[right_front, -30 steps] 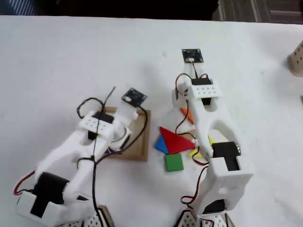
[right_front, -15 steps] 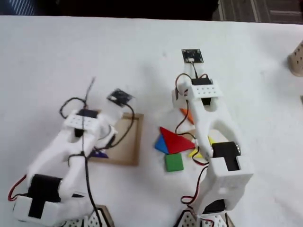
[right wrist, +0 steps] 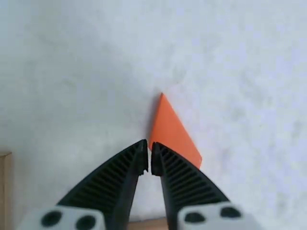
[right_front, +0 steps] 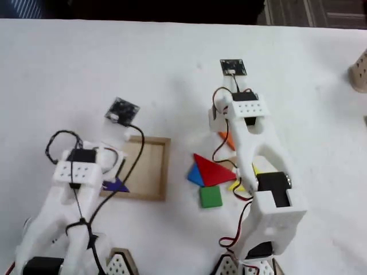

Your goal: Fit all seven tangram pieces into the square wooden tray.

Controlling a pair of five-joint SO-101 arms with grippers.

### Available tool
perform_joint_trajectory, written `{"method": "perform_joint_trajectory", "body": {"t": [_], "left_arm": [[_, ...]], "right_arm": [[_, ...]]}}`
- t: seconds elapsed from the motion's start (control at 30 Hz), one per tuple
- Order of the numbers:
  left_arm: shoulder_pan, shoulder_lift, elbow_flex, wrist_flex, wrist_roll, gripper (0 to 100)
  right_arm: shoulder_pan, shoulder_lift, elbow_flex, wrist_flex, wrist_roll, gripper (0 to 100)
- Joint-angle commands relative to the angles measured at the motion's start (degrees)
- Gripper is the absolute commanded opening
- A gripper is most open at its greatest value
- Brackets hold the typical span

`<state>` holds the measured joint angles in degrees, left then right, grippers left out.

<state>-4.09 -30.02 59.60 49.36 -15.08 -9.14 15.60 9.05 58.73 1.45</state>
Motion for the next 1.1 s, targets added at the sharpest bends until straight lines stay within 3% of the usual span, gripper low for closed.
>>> {"method": "perform_joint_trajectory", "body": {"t": [0.0,0.23,0.47,0.63,0.87,1.07], "left_arm": [[-2.59,-0.13,-1.93,-2.46,4.40,2],[-9.89,13.58,-10.55,-3.16,13.36,11],[-17.80,21.32,-18.02,-3.16,23.74,12],[-20.35,21.41,-18.64,-3.60,26.02,13],[-21.14,21.49,-18.64,-4.57,26.29,13],[-22.29,21.67,-18.55,-5.45,26.29,13]], "right_arm": [[-0.40,-0.66,-2.81,1.54,-0.62,1.8],[-0.84,-5.14,-1.49,4.35,-0.35,1.7],[-14.20,-12.88,6.95,4.26,-0.88,4.2],[-21.23,-13.49,7.82,5.85,-8.09,14.9],[-28.97,-11.65,8.26,4.09,-14.51,15.2],[-29.76,-2.07,7.38,-0.13,-14.95,15.4]]}}
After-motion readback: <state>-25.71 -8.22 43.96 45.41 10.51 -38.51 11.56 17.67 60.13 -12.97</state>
